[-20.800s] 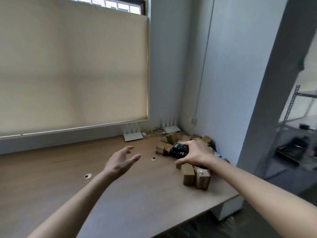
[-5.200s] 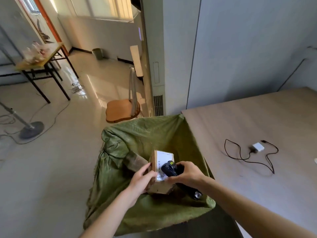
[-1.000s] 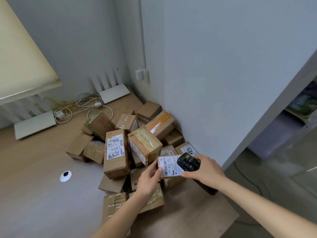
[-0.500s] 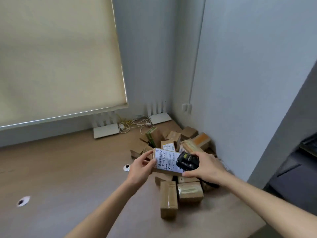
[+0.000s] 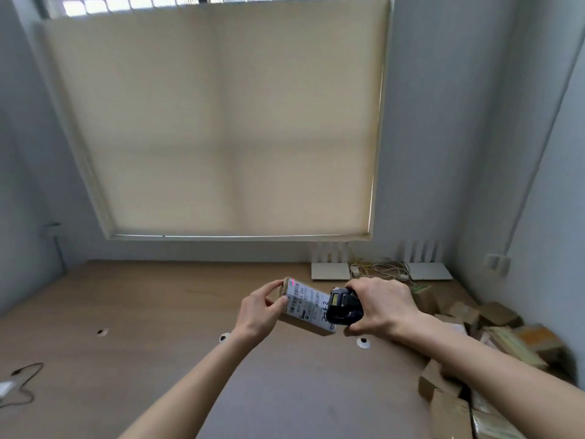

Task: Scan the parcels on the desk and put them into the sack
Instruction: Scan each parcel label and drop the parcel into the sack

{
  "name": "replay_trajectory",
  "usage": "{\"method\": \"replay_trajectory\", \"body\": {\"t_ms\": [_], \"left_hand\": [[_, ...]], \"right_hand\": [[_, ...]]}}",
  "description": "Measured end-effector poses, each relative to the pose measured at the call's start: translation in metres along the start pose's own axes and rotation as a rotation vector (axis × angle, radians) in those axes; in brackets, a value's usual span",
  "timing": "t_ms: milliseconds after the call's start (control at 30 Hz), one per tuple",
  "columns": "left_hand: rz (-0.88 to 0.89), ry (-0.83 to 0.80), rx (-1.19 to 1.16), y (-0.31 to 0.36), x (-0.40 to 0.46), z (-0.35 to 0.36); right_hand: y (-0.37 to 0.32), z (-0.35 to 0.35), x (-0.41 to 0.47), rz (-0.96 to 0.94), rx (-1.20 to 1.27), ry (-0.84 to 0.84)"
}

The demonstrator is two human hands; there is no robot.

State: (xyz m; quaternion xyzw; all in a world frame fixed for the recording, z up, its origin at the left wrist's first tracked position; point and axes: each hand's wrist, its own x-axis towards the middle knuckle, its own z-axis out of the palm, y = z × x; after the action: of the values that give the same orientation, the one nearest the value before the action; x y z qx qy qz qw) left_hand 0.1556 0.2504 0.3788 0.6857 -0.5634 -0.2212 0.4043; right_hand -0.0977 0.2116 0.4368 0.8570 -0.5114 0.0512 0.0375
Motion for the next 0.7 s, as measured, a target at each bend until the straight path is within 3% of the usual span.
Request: {"method": "replay_trajectory", "body": {"t_ms": [267, 700], "left_hand": [[-0.07, 0.127, 0.029, -0.019, -0.017, -0.061], [-0.108, 0.23, 0.038, -0.018, -0.041, -0.084]], "right_hand": [[-0.054, -0.014, 0.023, -0.122, -0.05, 0.034], [-0.075, -0.025, 0.028, -0.219, -0.047, 0.1]]}}
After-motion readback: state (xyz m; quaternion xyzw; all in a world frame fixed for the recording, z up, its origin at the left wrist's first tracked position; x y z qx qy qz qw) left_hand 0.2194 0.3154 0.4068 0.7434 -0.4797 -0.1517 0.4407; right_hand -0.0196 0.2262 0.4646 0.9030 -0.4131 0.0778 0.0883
